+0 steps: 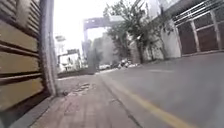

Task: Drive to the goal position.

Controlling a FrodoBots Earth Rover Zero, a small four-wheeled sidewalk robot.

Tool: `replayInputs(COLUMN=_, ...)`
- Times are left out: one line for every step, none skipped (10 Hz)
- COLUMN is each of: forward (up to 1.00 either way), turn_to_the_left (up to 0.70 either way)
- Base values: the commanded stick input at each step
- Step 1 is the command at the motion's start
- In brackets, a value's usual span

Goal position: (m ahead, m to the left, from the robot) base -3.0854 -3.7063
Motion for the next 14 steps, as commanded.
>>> replayInputs(forward=1.0, turn_to_the_left=0.0)
replayInputs(forward=1.0, turn_to_the_left=0.0)
replayInputs(forward=1.0, turn_to_the_left=0.0)
replayInputs(forward=1.0, turn_to_the_left=0.0)
replayInputs(forward=1.0, turn_to_the_left=0.0)
replayInputs(forward=1.0, turn_to_the_left=0.0)
replayInputs(forward=1.0, turn_to_the_left=0.0)
replayInputs(forward=1.0, turn_to_the_left=0.0)
replayInputs(forward=1.0, turn_to_the_left=0.0)
replayInputs(forward=1.0, turn_to_the_left=0.0)
replayInputs(forward=1.0, turn_to_the_left=0.0)
replayInputs(forward=1.0, turn_to_the_left=0.0)
replayInputs(forward=1.0, turn_to_the_left=0.0)
replayInputs(forward=1.0, turn_to_the_left=0.0)
